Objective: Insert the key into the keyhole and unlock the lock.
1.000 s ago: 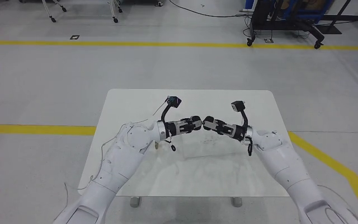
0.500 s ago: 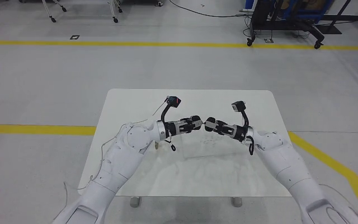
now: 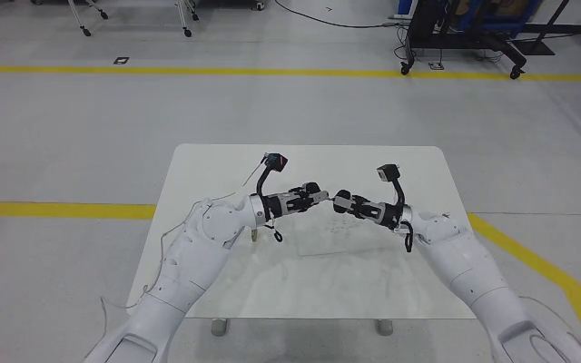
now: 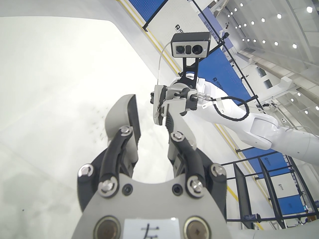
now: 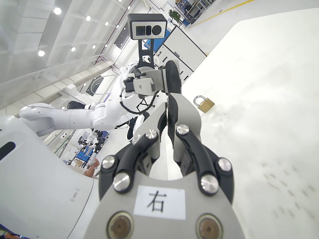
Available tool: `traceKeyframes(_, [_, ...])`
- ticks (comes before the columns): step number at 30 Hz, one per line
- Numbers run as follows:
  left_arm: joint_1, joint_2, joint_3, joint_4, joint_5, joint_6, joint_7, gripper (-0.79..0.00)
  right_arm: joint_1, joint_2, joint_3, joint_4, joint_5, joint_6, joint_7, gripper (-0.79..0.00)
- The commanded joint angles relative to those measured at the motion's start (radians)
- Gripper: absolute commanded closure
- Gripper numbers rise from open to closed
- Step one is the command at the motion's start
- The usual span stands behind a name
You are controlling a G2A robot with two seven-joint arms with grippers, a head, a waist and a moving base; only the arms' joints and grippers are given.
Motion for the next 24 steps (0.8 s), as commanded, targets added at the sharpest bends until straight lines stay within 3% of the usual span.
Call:
traceKeyframes(1, [0.000, 0.000, 0.000, 0.000, 0.000, 0.000, 0.000, -0.785, 0.000, 0.004, 0.007, 0.007, -0.006, -0.014, -0.014, 0.000])
traceKeyframes(7, [0.032, 0.007, -0.006, -0.059, 0.052, 0.009, 0.031, -0.785, 0.000, 0.005, 0.009, 0.009, -0.007, -0.016, -0.016, 0.000])
traceKeyframes(16, [0.106, 0.061, -0.143, -0.234, 0.175, 0.015, -0.049, -0.785, 0.000, 0.005, 0.009, 0.009, -0.007, -0.016, -0.016, 0.000])
traceKeyframes(24, [0.121, 0.083, -0.171, -0.267, 0.245, -0.001, -0.101, -0.785, 0.000, 0.005, 0.009, 0.009, -0.007, -0.016, -0.016, 0.000])
